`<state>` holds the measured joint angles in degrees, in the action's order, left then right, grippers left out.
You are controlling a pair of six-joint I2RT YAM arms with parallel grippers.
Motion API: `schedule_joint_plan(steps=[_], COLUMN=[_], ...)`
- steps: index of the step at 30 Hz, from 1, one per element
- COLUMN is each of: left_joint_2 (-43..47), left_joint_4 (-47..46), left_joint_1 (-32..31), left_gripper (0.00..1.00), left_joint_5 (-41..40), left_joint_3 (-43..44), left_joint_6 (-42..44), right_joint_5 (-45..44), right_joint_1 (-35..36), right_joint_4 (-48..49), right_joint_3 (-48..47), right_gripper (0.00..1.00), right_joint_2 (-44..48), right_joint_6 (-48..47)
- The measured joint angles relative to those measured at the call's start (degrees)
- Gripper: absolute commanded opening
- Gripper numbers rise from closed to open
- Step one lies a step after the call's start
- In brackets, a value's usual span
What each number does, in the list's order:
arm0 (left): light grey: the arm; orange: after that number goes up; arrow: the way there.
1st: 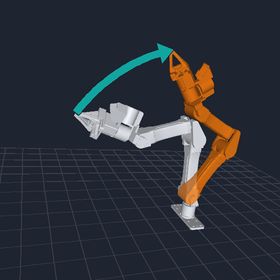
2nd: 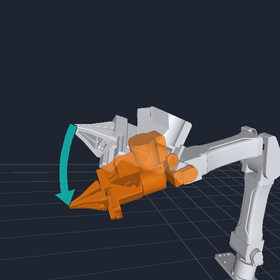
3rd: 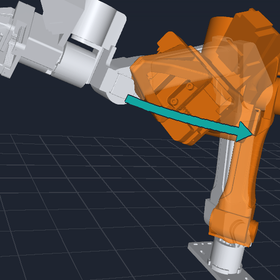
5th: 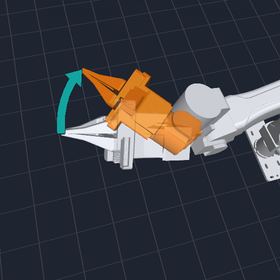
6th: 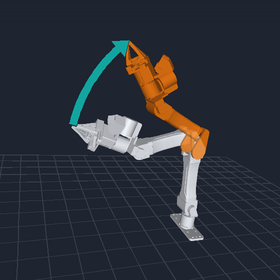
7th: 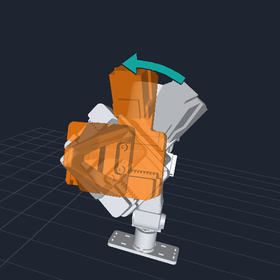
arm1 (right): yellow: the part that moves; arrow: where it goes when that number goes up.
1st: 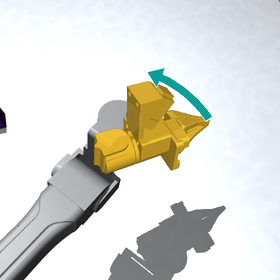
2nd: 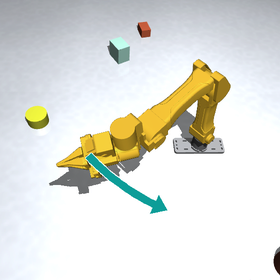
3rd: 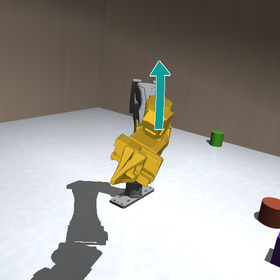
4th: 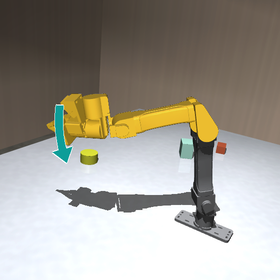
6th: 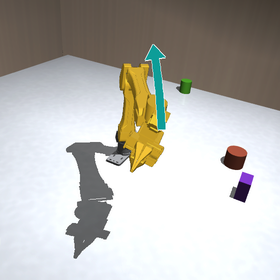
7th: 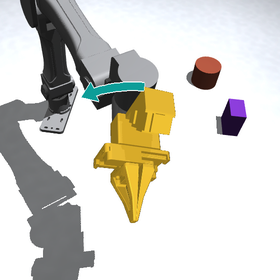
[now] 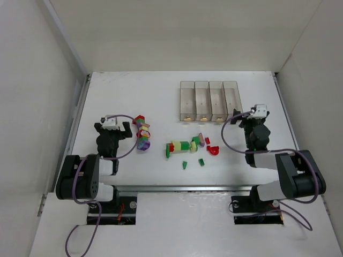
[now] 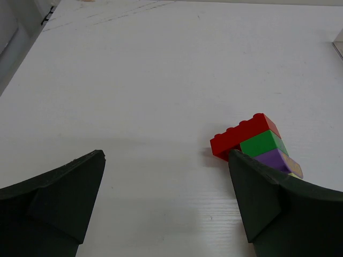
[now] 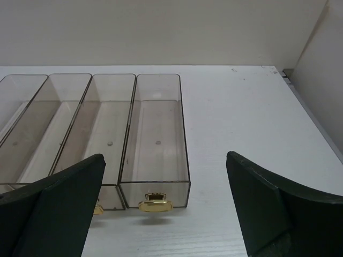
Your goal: Sort the legos into containers by color
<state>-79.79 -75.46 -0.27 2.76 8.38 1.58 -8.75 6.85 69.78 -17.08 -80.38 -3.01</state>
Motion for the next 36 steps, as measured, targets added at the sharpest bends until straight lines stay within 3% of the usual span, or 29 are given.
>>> schedule_joint_plan(steps=[4,9,12,16,22,25,28,32,36], left_joint_2=[0.0,0.4,6.8,15.6,15.4,9.3,3.5,-3.3,-9.1], left_joint_4=[0.0,0.3,8.4,27.4,43.3,63.0,77.1,91.4,99.1], left_joint_1=[0.0,0.0,0.0,-3.1,-12.2,-15.2,-16.1,-16.6,-16.8], left_gripper=[1.00,1.00,1.00,1.00,1.00,1.00,1.00,1.00,1.00], left_joint_5=[0.0,1.5,6.0,10.4,-5.2,-6.4,-0.3,6.1,7.4], left_joint_3=[0.0,0.0,2.4,19.7,43.6,58.7,66.7,66.9,64.9], left_joint_6=[0.0,0.4,3.3,16.1,29.6,27.8,23.5,16.9,11.5], right_joint_5=[0.0,-0.5,-3.0,-10.0,-21.3,-13.4,-3.8,6.6,9.2], right_joint_1=[0.0,0.0,0.6,4.3,7.4,6.6,6.7,6.9,9.1], right_joint_4=[-7.0,-25.1,-32.2,-43.4,-54.2,-62.8,-69.3,-77.7,-83.5], right_joint_3=[-2.1,-15.8,-24.4,-42.6,-62.6,-68.2,-69.7,-69.8,-64.0], right_gripper=[1.00,1.00,1.00,1.00,1.00,1.00,1.00,1.00,1.00], right_joint_2=[1.5,5.8,9.4,10.5,7.4,7.1,6.0,0.4,-3.7], right_joint_6=[0.2,-1.0,-5.4,-17.7,-17.2,-12.3,-6.1,3.0,10.2])
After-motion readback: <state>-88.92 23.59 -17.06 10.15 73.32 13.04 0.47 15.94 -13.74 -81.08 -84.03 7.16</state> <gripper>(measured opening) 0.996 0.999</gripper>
